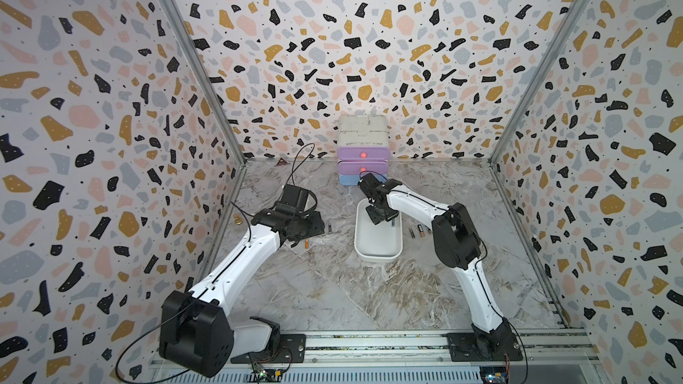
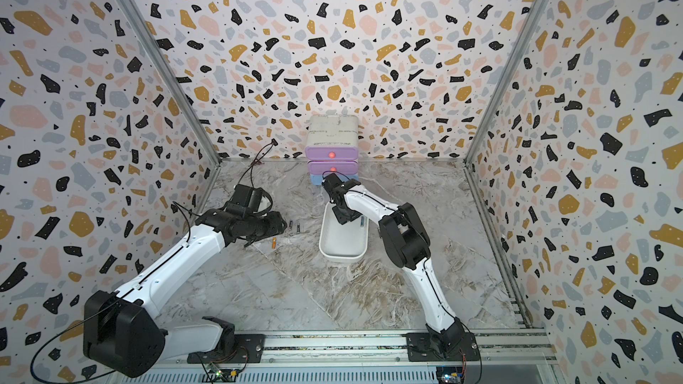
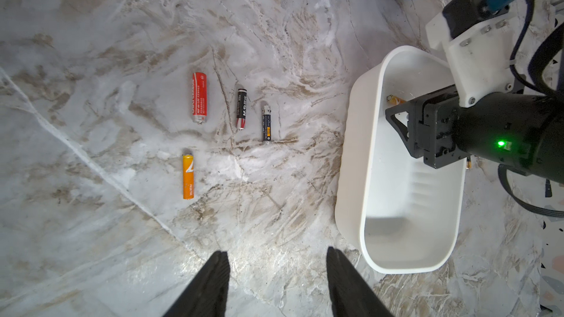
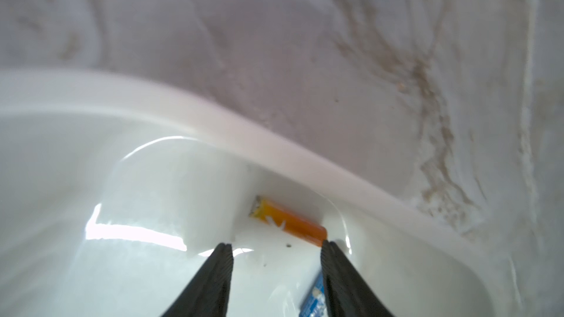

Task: Take the batteries out of the storage box
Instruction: Pick up the battery from the storage box.

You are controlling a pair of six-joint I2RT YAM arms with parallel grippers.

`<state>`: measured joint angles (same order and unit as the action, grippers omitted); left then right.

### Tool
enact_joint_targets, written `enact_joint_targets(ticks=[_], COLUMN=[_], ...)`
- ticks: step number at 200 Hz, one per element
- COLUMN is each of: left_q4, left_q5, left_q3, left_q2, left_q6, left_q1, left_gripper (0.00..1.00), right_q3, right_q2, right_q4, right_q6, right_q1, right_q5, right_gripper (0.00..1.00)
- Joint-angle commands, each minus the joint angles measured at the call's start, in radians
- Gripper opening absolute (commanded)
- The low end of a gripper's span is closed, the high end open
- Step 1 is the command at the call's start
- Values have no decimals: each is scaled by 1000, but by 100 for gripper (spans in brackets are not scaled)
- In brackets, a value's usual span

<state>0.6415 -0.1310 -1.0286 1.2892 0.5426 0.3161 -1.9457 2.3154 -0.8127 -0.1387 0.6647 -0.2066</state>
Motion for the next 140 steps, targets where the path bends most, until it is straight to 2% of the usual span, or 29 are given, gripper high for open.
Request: enact_joint_targets(ticks=[1,50,90,140], left_q4=[-17,-10,-5,1], left_q5=[5,6,9,15], left_q3=[1,-2,1,-2], left_q2=[-1,-3,-7,-15], left_q6=[-8,-14,-18,-19], left_q1=[1,0,1,1], left_gripper=[55,55,55,55], right_q3=[-21,-29,-27,-178], right_q2=[-48,-34,-44,68], right_q4=[-22,-36,-39,-178], right_q6=[257,441,552,612], right_q1=[-26,-35,-67,-112], right_q5=[183,107,229,221], right_gripper=[53,56,58,57])
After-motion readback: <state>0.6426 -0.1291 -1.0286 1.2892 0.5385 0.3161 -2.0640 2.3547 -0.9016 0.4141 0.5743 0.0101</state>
